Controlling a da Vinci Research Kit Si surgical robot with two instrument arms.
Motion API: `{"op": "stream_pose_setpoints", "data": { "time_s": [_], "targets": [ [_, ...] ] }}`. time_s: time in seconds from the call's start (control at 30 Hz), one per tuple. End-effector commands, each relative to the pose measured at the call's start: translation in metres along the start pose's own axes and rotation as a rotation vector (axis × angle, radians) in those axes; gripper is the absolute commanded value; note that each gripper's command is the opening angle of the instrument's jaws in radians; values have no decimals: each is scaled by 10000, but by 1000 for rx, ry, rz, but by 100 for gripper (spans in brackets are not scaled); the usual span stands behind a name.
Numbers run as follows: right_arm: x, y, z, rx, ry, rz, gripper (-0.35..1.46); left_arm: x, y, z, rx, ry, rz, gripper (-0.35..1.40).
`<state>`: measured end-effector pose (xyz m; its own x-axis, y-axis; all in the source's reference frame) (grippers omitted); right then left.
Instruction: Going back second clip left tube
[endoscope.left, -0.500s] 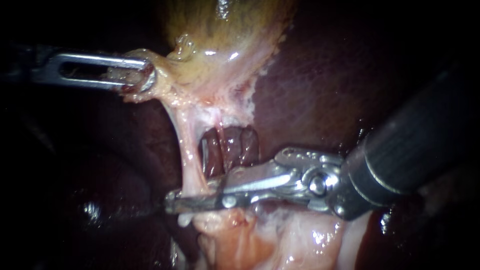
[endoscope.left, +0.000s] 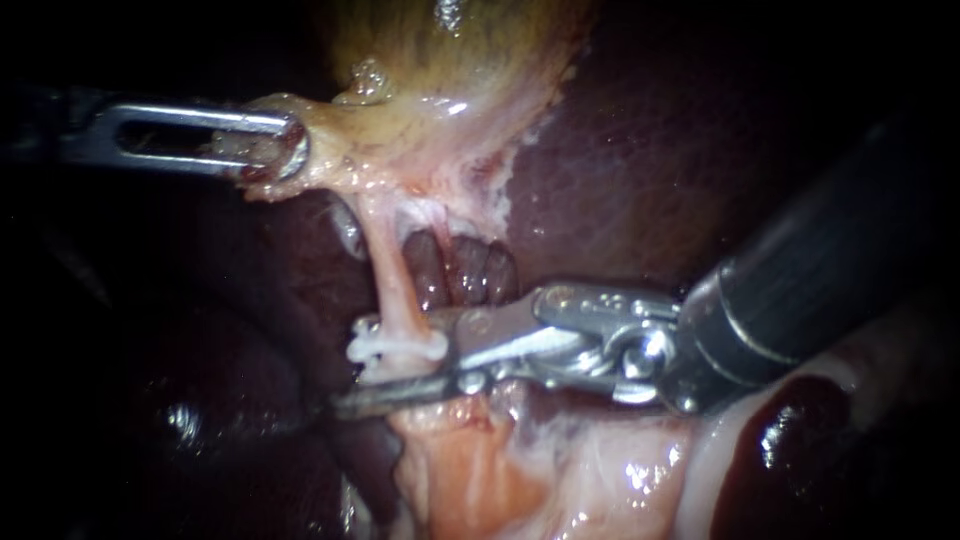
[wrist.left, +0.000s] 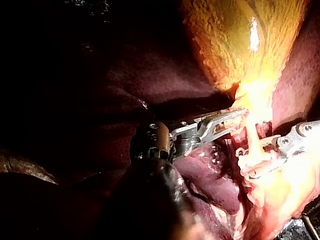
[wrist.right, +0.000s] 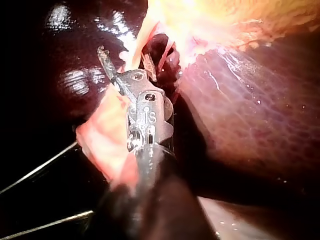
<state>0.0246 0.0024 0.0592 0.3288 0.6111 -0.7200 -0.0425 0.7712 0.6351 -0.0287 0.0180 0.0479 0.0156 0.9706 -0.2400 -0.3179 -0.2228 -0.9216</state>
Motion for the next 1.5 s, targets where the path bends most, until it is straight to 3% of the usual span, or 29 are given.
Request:
{"op": "stream_pose_setpoints", "data": {
  "time_s": [0.03,0.33,0.7,0.9,1.27,1.5],
  "targets": [
    [-1,2,-2,-5,0,-9,50,0,0,-1,-1,-1,0,-35],
    [4,5,-36,-15,2,-94,50,0,0,-4,-2,-2,1,-35],
    [-1,-6,-132,7,0,-254,50,-1,0,-7,-1,-1,1,-35],
    [-1,-5,-167,2,0,-287,50,0,0,-6,-1,-1,1,-35],
    [-3,-4,-182,-1,-1,-301,50,0,-3,2,2,2,1,-35],
    [-4,-3,-184,-1,-1,-301,50,-7,-13,23,10,10,7,-35]
  ]
}}
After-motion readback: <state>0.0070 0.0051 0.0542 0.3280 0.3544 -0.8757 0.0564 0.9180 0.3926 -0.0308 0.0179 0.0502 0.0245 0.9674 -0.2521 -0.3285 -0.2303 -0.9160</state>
